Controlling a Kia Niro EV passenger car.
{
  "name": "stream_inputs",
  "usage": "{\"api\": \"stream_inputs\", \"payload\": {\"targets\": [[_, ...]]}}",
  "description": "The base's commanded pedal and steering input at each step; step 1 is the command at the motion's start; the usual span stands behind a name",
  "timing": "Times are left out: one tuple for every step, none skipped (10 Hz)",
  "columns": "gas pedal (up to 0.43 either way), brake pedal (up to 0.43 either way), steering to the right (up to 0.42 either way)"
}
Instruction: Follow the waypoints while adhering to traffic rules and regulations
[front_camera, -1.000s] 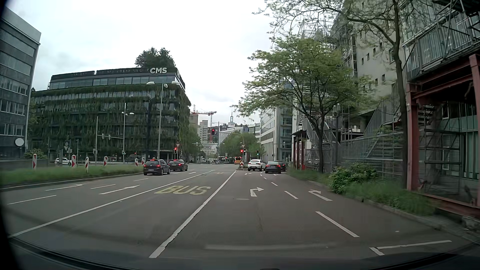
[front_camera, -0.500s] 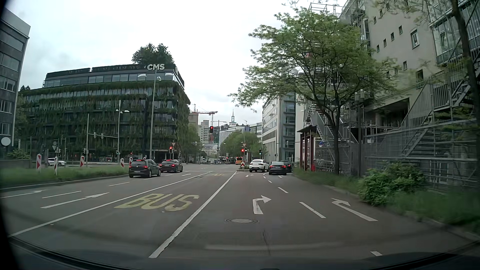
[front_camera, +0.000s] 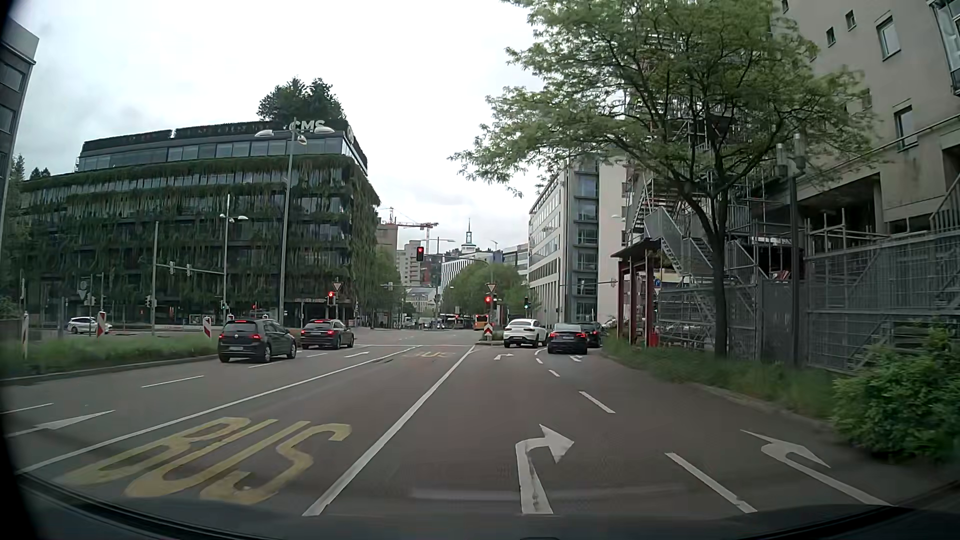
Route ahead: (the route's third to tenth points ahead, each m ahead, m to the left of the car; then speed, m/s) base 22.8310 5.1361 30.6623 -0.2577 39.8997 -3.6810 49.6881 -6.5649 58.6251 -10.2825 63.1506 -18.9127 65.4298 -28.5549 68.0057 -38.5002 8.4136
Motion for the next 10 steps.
{"api": "stream_inputs", "payload": {"targets": [[0.13,0.0,-0.001],[0.13,0.0,-0.001],[0.13,0.0,-0.001],[0.118,0.0,0.001],[0.118,0.0,0.001],[0.118,0.0,0.001],[0.11,0.0,0.001],[0.098,0.0,0.001],[0.087,0.0,0.002],[0.067,0.0,0.001]]}}
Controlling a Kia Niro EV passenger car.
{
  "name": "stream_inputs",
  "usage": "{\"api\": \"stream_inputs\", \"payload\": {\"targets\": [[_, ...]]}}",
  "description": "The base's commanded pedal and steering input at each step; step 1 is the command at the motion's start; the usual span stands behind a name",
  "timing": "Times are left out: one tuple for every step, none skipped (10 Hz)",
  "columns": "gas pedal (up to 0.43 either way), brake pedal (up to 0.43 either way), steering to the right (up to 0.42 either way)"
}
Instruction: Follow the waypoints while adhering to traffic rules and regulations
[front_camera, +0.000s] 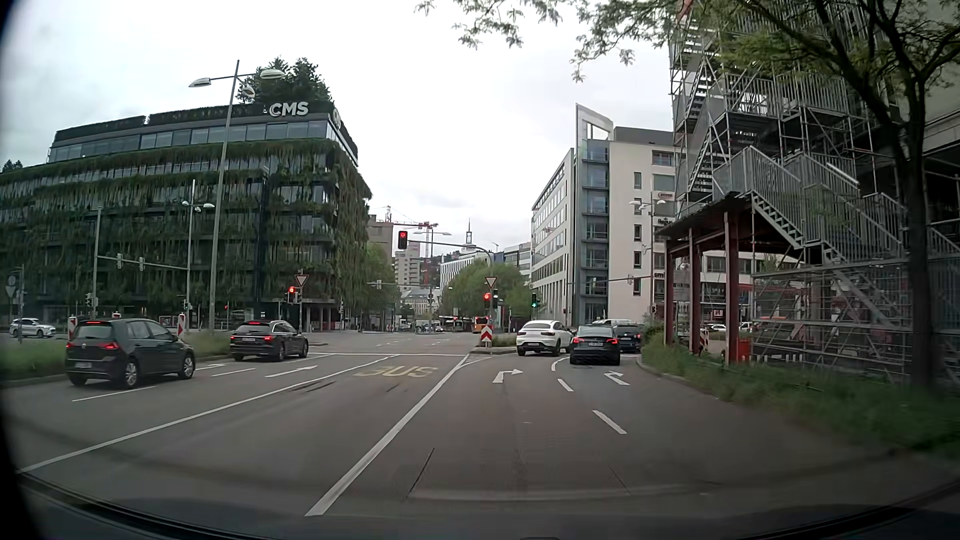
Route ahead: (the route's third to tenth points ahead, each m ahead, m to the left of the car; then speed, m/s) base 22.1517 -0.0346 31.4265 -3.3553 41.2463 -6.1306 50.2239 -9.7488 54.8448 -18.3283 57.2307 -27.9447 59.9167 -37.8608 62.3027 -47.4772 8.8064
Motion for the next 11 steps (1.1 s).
{"api": "stream_inputs", "payload": {"targets": [[0.067,0.0,0.001],[0.067,0.0,0.001],[0.067,0.0,0.002],[0.059,0.0,0.002],[0.047,0.0,0.004],[0.028,0.0,0.004],[0.008,0.0,0.005],[0.0,0.0,0.008],[0.0,0.0,0.011],[0.0,0.0,0.012],[0.0,0.0,0.014]]}}
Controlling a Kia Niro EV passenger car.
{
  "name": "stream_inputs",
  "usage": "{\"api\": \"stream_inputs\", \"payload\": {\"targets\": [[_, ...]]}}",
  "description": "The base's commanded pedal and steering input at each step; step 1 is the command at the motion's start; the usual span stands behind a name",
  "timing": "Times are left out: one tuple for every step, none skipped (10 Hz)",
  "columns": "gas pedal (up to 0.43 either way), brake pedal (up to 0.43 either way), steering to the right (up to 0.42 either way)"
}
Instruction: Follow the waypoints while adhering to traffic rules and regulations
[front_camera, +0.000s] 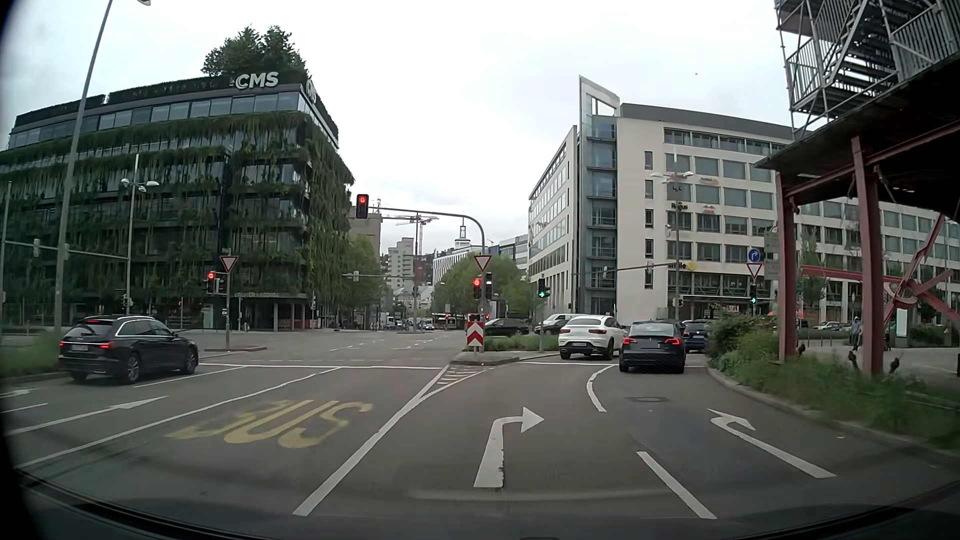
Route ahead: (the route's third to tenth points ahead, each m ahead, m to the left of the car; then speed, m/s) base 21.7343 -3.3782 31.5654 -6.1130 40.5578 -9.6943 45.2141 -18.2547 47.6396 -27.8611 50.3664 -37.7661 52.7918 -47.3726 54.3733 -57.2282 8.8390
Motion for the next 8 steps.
{"api": "stream_inputs", "payload": {"targets": [[0.0,0.0,0.017],[0.0,0.0,0.019],[0.0,0.0,0.021],[0.0,0.0,0.023],[0.0,0.0,0.025],[0.0,0.0,0.028],[0.0,0.0,0.033],[0.0,0.0,0.039]]}}
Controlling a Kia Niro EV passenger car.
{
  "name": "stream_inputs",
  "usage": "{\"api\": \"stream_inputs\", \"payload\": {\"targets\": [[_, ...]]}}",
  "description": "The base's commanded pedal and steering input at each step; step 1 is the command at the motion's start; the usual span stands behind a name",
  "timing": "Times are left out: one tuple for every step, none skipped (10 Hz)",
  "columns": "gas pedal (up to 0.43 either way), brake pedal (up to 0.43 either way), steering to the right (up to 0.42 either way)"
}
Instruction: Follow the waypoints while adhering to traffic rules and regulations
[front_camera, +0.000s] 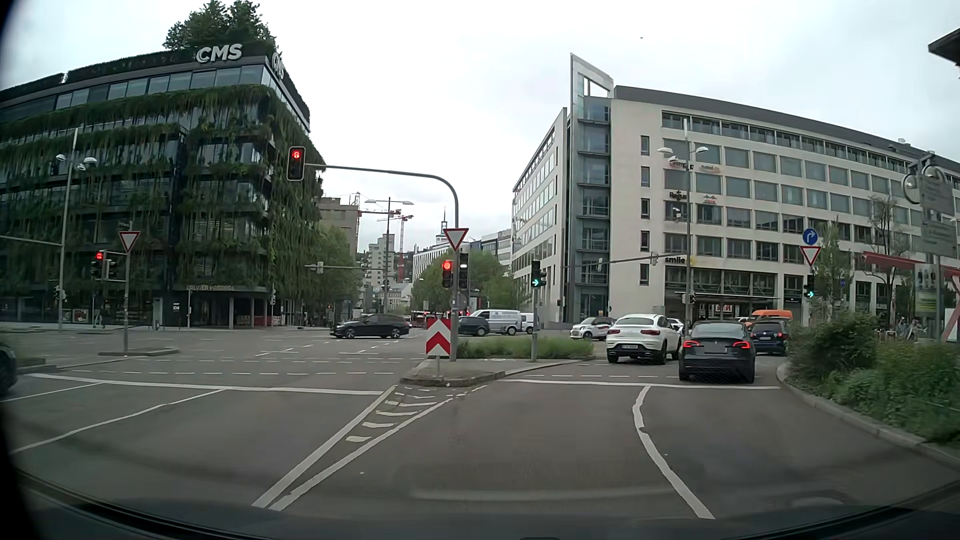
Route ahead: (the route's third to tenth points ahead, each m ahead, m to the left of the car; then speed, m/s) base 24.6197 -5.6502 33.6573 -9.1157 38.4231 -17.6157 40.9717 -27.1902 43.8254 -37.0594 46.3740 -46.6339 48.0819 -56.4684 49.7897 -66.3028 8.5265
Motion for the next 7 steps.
{"api": "stream_inputs", "payload": {"targets": [[0.0,0.0,0.047],[0.0,0.0,0.056],[0.0,0.0,0.061],[0.0,0.0,0.069],[0.0,0.0,0.081],[0.0,0.0,0.084],[0.0,0.0,0.086]]}}
